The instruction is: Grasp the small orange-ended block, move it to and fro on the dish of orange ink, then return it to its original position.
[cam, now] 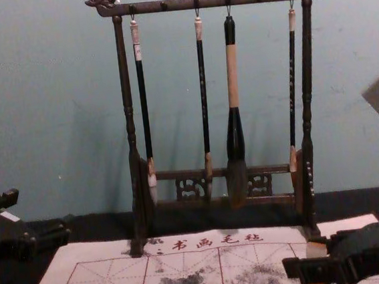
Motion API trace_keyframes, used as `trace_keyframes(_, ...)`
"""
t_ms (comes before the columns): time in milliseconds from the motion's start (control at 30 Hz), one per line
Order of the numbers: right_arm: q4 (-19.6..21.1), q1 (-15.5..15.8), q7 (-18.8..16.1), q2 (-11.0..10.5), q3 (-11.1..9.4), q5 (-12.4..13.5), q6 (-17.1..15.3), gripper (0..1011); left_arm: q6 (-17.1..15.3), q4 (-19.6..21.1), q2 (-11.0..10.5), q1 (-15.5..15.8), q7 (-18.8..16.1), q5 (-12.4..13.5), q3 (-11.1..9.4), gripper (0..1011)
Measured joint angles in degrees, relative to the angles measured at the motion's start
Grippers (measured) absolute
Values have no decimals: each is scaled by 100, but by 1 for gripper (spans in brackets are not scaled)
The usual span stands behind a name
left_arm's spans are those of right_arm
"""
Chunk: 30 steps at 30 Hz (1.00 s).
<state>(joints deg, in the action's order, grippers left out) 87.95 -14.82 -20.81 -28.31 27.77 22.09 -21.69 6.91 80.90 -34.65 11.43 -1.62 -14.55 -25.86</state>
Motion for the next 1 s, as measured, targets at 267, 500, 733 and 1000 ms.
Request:
trace_keyframes(267, 0, 0, 0, 0, 0, 4, -1, 815, 0, 0, 0, 0, 0, 0, 0, 1001)
trace_keyframes(500, -1, 0, 0, 0, 0, 8, -1, 990, 0, 0, 0, 0, 0, 0, 0, 1001)
trace_keyframes(733, 212, 203, 9, 39, -259, -46, 770, 1002, 0, 0, 0, 0, 0, 0, 0, 1001)
trace_keyframes(1000, 387, 656, 947, 232, -661, -843, 2250, 1003, 0, 0, 0, 0, 0, 0, 0, 1001)
